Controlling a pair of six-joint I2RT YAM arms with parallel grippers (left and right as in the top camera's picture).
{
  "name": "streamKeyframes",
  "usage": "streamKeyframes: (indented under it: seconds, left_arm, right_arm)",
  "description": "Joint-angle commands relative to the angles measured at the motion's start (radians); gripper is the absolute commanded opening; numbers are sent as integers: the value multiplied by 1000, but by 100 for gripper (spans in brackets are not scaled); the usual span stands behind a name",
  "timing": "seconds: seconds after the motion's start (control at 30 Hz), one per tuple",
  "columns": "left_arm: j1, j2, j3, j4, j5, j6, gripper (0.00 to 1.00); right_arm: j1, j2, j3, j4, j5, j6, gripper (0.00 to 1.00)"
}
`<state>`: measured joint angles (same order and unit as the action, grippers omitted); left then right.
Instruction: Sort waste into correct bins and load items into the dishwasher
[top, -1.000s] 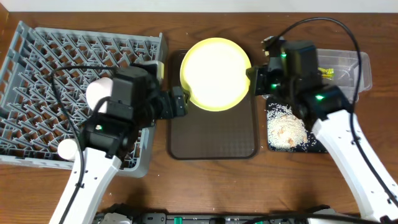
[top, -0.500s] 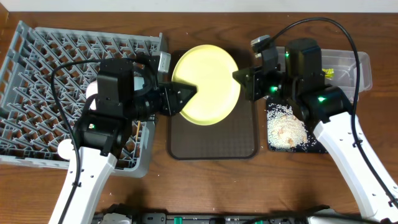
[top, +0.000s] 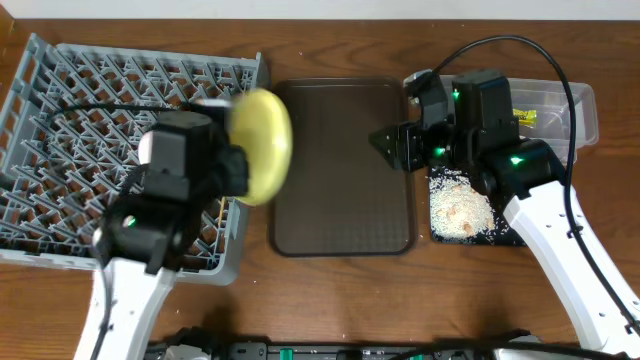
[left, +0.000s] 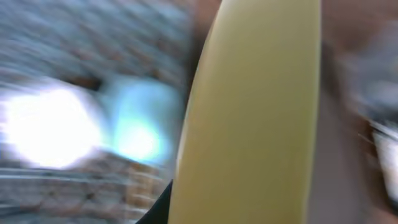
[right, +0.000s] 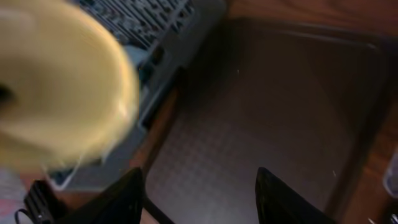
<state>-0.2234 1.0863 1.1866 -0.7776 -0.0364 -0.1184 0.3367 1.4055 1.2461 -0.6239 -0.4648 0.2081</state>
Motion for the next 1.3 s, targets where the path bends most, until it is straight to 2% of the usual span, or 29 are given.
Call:
streamKeyframes:
  seconds: [0.0, 0.07, 0.23, 0.43, 0.67, 0.83, 0.93, 1.07, 1.17, 1.27]
  left_arm:
    - [3, -55, 63, 22, -521, 123, 8]
    - [3, -56, 63, 47, -609, 171, 8]
    - [53, 10, 61, 126, -615, 388, 8]
    - [111, 127, 61, 139, -578, 407, 7]
    - [113, 203, 61, 127, -554, 418, 7]
    - [113, 202, 61, 87, -389, 388, 8]
    - [113, 202, 61, -12, -401, 314, 8]
    - [113, 202, 61, -181, -389, 151, 8]
    - [113, 202, 61, -246, -375, 109, 8]
    - [113, 203, 61, -267, -286, 110, 7]
  right_arm:
    - [2, -5, 5, -18, 52, -8, 56]
    - [1, -5, 5, -27, 62, -7, 56]
    - [2, -5, 5, -40, 72, -7, 56]
    - [2, -5, 5, -53, 72, -7, 56]
    - [2, -5, 5, -67, 89, -7, 57]
    - [2, -5, 5, -68, 102, -7, 58]
    - [1, -5, 5, -69, 102, -7, 58]
    - [1, -5, 5, -69, 102, -7, 58]
    - [1, -5, 5, -69, 102, -7, 58]
    - [1, -5, 5, -68, 102, -7, 58]
